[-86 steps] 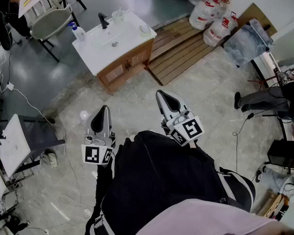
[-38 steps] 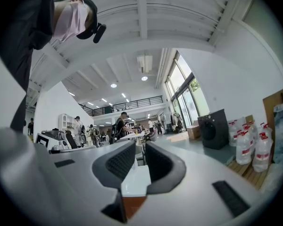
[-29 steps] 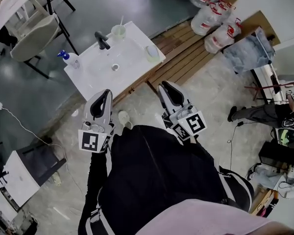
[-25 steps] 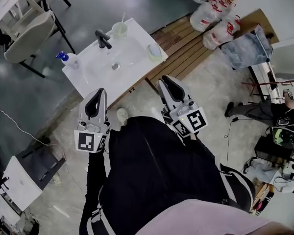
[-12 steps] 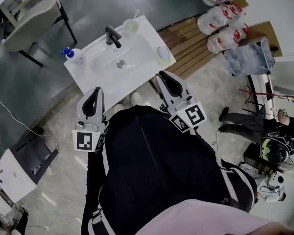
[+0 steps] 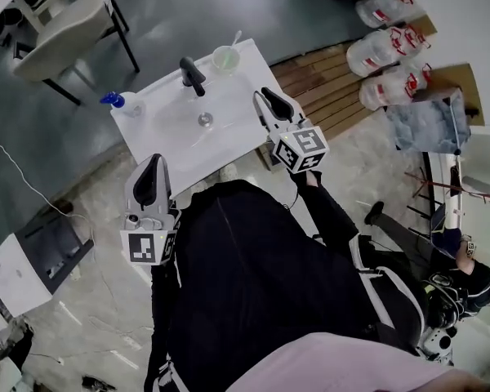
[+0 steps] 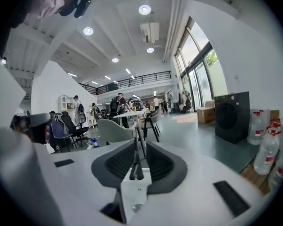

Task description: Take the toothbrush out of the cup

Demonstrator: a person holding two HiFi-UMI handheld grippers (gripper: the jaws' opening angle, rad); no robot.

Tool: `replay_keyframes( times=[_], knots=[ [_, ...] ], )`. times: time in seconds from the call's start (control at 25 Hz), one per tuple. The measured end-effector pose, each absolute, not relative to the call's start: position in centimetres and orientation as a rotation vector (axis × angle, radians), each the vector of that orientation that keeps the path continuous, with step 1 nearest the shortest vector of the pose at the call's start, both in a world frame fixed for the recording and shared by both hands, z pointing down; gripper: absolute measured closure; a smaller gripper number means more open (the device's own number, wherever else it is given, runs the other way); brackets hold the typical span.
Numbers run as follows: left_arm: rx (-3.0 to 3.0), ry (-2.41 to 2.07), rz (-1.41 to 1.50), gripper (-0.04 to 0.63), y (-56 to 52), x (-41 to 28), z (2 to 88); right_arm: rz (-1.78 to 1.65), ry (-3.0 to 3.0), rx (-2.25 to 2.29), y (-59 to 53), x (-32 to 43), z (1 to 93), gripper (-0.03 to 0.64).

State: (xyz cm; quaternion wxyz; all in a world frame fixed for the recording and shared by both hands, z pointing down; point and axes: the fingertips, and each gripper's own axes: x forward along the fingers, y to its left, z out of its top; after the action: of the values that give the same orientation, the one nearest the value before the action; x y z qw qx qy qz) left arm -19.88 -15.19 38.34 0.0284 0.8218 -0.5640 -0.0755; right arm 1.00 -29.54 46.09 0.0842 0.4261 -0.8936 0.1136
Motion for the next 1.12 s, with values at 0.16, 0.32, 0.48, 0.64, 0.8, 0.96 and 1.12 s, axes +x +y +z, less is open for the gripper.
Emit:
replay_keyframes(
  times=[0.16, 0.32, 0.48, 0.64, 0.8, 0.96, 1.12],
  knots=[
    [2.479, -1.841, -0.173, 0.592, -19.1, -18.6, 40.0, 0.392, -2.612, 1.264, -36.3, 1.4, 50.6, 0.531],
    [2.474, -1.801, -0.112, 0.592, -25.5, -15.8, 43.7, 0.494, -2.586, 1.249, -41.6, 1.2, 54.6, 0.529],
    [2.457, -1.723, -0.059, 0.592, -30.8, -13.3, 46.8, 0.710, -2.506, 1.225, -46.2, 0.6, 59.5, 0.495],
    [2.465, -1.694, 0.024, 0.592, -33.8, -11.3, 48.0, 0.881, -2.443, 1.221, -50.0, 0.3, 63.3, 0.471],
    [2.490, -1.679, 0.107, 0.592, -35.1, -10.6, 48.7, 0.986, -2.397, 1.176, -52.4, -0.2, 65.9, 0.434],
    [2.465, -1.665, 0.166, 0.592, -34.6, -10.7, 50.1, 1.101, -2.334, 1.123, -53.9, -0.5, 68.2, 0.430],
    [2.427, -1.670, 0.168, 0.592, -34.2, -10.9, 50.3, 1.124, -2.320, 1.087, -54.9, -0.3, 69.4, 0.457]
  ],
)
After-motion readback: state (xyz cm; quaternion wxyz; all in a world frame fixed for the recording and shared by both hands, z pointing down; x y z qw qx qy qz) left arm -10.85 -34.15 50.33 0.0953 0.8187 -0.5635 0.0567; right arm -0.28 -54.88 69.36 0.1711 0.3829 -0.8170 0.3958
